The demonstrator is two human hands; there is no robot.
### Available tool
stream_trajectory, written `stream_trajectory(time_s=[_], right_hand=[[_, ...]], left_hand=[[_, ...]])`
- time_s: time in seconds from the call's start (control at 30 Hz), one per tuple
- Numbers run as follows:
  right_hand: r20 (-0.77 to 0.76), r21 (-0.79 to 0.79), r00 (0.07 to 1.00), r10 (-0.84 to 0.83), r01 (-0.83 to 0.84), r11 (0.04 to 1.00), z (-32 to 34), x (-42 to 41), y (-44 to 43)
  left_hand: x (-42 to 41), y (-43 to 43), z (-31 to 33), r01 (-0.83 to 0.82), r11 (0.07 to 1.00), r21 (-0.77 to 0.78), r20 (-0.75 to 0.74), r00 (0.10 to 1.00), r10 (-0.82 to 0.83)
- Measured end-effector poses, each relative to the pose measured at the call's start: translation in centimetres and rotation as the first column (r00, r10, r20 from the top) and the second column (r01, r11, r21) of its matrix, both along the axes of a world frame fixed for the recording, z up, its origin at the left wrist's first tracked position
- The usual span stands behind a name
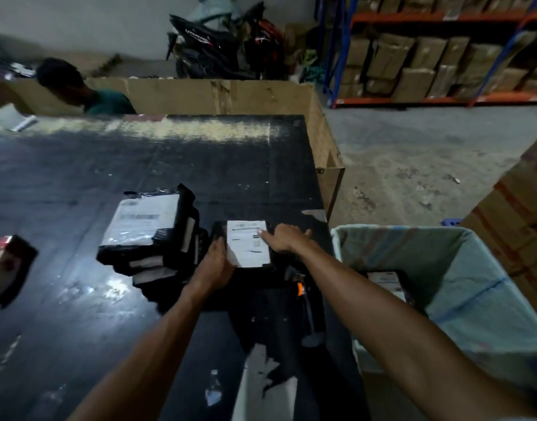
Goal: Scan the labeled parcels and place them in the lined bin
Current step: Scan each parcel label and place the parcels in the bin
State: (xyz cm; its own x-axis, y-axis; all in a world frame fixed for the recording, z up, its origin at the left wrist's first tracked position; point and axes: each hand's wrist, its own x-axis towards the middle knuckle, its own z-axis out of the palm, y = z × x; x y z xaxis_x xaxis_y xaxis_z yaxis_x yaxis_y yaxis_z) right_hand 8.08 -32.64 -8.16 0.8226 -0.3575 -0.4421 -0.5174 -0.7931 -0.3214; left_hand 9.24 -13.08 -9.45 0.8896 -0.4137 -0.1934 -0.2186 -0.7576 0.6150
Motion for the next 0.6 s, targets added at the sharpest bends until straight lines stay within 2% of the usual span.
stream_trajectory(time_s=[0.1, 0.17, 0.23, 0.27, 0.33, 0.37, 0.43, 0.53, 0.6], right_hand=[[0.004, 0.041, 0.992, -0.129, 0.128, 0.991, -0.1, 0.8, 3.0], [0.121, 0.174, 0.964, -0.237, 0.215, 0.961, 0.9, 0.5, 4.5], [0.285, 0.300, 0.909, -0.303, 0.216, 0.929, 2.6, -0.1, 5.7], [0.364, 0.270, 0.884, -0.294, 0.202, 0.941, 3.5, -0.6, 6.7], [0.504, 0.084, 0.838, -0.208, 0.192, 0.978, 4.7, -1.4, 8.3], [0.574, 0.010, 0.802, -0.167, 0.197, 0.980, 5.0, -2.0, 9.0], [0.677, 0.012, 0.718, -0.164, 0.212, 0.977, 5.2, -3.6, 9.3], [0.727, 0.211, 0.607, -0.321, 0.248, 0.946, 5.0, -6.4, 8.1], [0.719, 0.329, 0.570, -0.397, 0.224, 0.918, 4.5, -8.2, 7.6]], left_hand=[[0.4, 1.9, -0.9, 0.051, 0.990, -0.131, -0.011, 0.999, -0.052], [0.7, 3.3, -0.8, 0.087, 0.967, -0.239, -0.035, 0.995, -0.098], [0.6, 4.0, -0.9, 0.116, 0.937, -0.329, -0.029, 0.991, -0.133], [0.5, 4.2, -1.1, 0.133, 0.919, -0.372, -0.016, 0.989, -0.150], [0.0, 3.8, -1.1, 0.117, 0.891, -0.438, -0.008, 0.991, -0.134], [-0.5, 3.4, -0.5, 0.075, 0.880, -0.470, -0.024, 0.995, -0.097], [-0.9, 2.3, 0.2, -0.050, 0.823, -0.565, -0.094, 0.996, -0.004], [0.0, 1.7, -0.5, -0.287, 0.741, -0.607, -0.277, 0.950, 0.141], [0.7, 1.7, -1.1, -0.362, 0.705, -0.610, -0.424, 0.900, 0.095]])
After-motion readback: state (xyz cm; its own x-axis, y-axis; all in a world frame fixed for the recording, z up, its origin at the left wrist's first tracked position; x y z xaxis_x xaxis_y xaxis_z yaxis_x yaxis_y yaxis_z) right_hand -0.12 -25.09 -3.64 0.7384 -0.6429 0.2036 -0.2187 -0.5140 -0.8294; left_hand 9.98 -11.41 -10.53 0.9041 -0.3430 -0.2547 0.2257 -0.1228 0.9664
